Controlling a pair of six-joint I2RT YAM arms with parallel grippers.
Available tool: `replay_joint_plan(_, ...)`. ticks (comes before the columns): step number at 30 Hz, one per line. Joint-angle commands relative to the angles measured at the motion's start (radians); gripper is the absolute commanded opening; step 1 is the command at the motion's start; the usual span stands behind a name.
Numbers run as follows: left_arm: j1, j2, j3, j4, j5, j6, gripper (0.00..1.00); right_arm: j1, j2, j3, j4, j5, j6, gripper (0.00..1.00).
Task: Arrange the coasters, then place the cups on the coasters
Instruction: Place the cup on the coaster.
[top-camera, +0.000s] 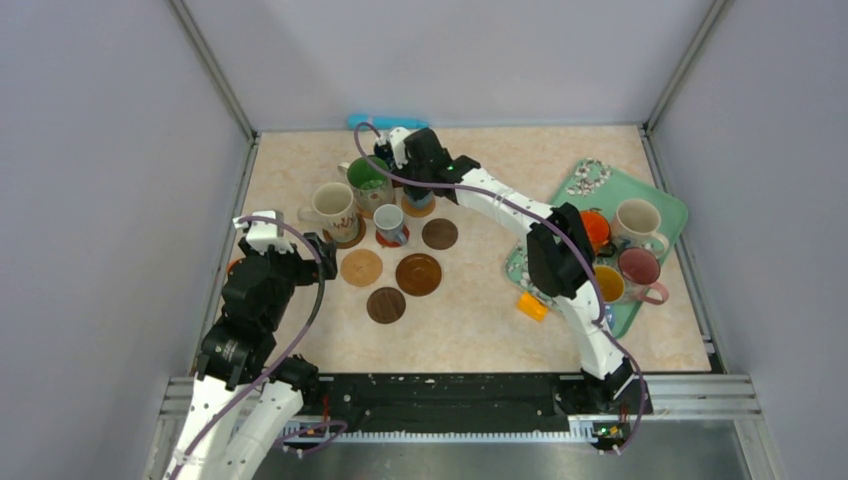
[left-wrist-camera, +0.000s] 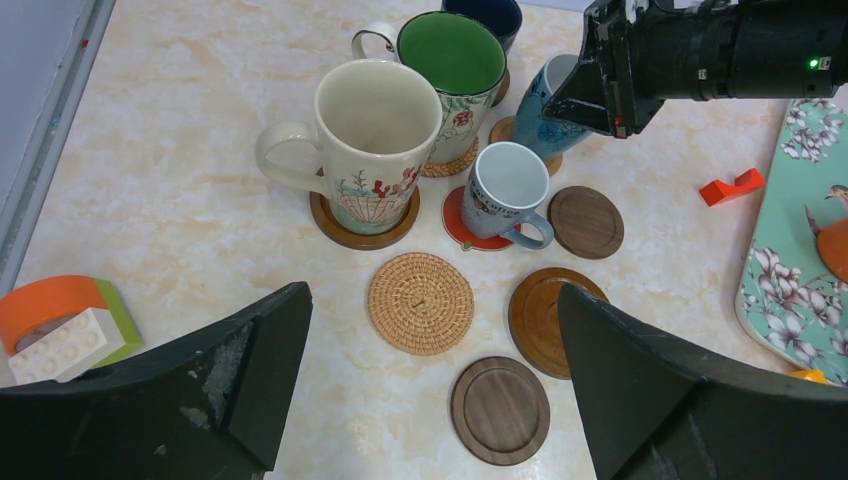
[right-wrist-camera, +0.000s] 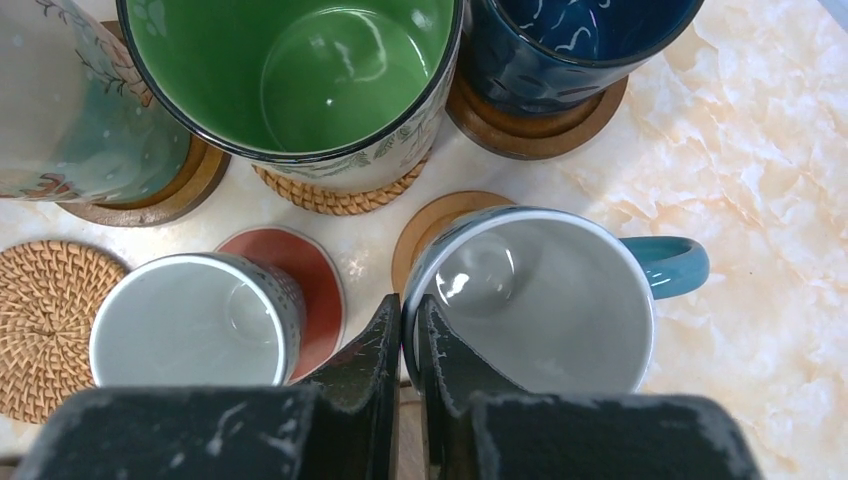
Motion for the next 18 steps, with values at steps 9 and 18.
replay_joint_plan(9,0.006,-0.008,-0.003,0.045,0.004,0.003,0.98,0.016,-0.002,0.087,0.026,0.015,-0.017,0.17)
replay_joint_plan(18,0.005,-0.008,-0.004,0.044,0.003,0.003,0.98,0.018,-0.013,0.107,0.004,0.019,-0.013,0.22)
